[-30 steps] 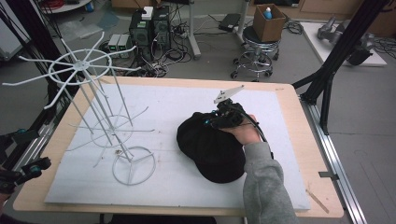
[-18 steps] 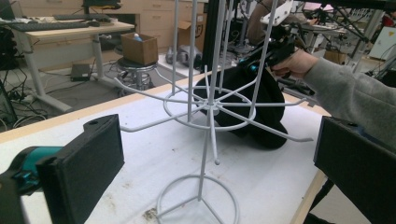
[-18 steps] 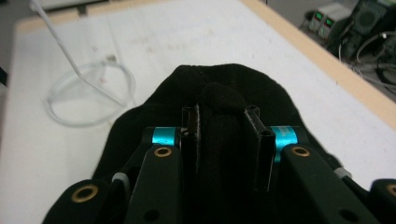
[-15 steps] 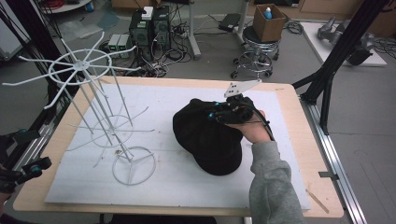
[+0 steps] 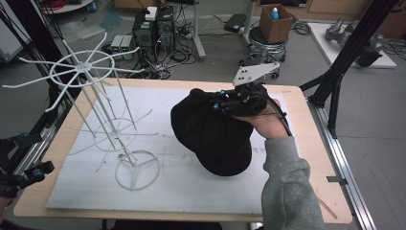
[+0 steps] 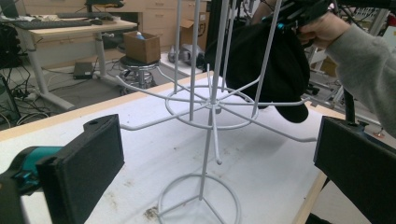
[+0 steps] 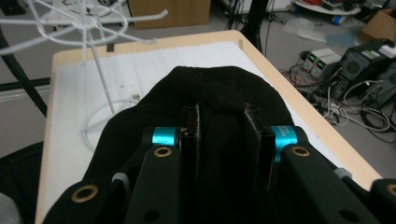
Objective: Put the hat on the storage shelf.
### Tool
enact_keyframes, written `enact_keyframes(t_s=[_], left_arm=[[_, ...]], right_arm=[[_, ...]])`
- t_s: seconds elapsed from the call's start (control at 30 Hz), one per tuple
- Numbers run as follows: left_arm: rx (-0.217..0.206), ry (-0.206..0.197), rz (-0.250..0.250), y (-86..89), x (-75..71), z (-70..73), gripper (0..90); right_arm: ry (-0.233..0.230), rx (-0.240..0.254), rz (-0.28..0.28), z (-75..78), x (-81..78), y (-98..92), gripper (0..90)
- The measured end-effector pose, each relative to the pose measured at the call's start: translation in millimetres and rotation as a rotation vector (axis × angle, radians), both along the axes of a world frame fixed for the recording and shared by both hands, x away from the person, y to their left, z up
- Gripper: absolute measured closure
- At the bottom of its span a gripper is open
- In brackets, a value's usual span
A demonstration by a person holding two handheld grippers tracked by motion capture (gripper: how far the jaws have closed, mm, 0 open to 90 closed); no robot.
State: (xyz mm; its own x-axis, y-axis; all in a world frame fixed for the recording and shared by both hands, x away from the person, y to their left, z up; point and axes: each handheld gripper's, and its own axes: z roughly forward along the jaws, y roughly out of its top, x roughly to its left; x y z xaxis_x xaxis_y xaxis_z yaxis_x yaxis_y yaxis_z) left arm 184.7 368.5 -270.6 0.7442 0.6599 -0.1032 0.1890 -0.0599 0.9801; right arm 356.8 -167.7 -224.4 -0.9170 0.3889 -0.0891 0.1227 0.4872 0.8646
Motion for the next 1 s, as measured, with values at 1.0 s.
enact_keyframes(t_s=[1.0], left_arm=[[-0.015,0.015,-0.006,4.2,1.8,-1.0,1.8]], right_arm=[[-0.085,0.077,0.139,104.1,-20.8,-10.1,72.1]])
